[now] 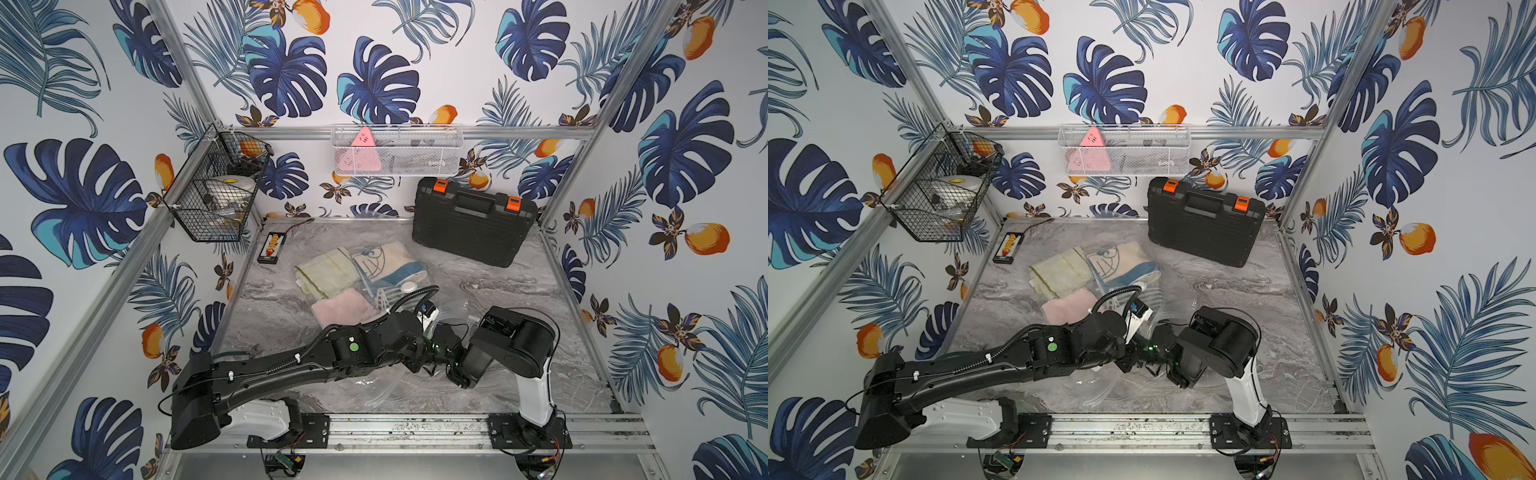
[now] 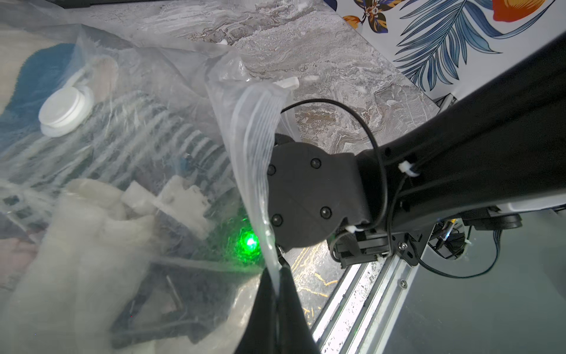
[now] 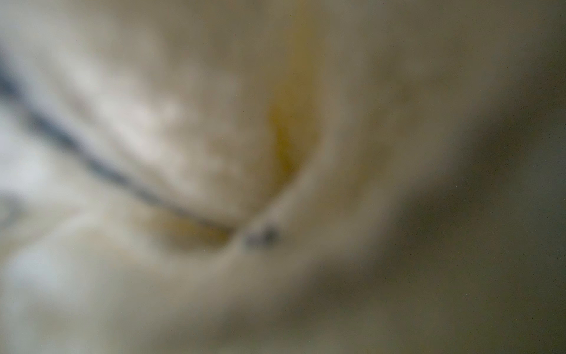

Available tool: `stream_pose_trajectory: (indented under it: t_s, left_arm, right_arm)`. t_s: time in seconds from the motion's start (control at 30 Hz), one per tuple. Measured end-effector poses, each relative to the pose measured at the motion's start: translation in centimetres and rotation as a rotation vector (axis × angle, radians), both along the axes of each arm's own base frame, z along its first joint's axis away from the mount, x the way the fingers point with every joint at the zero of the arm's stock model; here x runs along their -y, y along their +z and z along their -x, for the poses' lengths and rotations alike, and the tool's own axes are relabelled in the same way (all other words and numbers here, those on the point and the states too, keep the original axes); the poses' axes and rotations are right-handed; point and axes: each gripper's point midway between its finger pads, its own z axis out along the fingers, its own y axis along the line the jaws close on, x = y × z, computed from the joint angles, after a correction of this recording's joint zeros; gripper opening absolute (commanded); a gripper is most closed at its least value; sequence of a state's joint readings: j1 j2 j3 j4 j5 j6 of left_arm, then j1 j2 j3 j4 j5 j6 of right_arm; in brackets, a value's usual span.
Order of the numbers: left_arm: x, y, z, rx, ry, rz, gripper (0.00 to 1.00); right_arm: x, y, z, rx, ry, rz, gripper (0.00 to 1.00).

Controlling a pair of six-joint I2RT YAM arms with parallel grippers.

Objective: Place the folded towel into the vacuum bag
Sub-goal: Place the towel in the vacuum bag.

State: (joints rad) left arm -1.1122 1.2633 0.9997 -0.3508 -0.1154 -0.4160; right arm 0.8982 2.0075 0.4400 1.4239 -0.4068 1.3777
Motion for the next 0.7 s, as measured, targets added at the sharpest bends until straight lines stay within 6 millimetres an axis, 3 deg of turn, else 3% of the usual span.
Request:
stream_pose_trajectory:
  t_s: [0.33, 0.6, 0.7]
  left_arm:
    - [-0.6, 0.7, -0.7, 0.04, 0.029, -0.031, 0.0]
    - [-0.7, 0.2, -0.6, 0.034, 0.02, -0.041, 0.0]
    - [-0.4, 0.2, -0.5, 0.031, 0.012, -0.036, 0.0]
  right_arm:
    - [-2.4, 2.8, -0.8, 0.064, 0.022, 0.014, 0.0]
    - [-1.0, 0.7, 0.1, 0.027, 0.028, 0.098, 0.0]
    - [0.6, -0.3, 0.8, -0.021, 0.016, 0.181, 0.08]
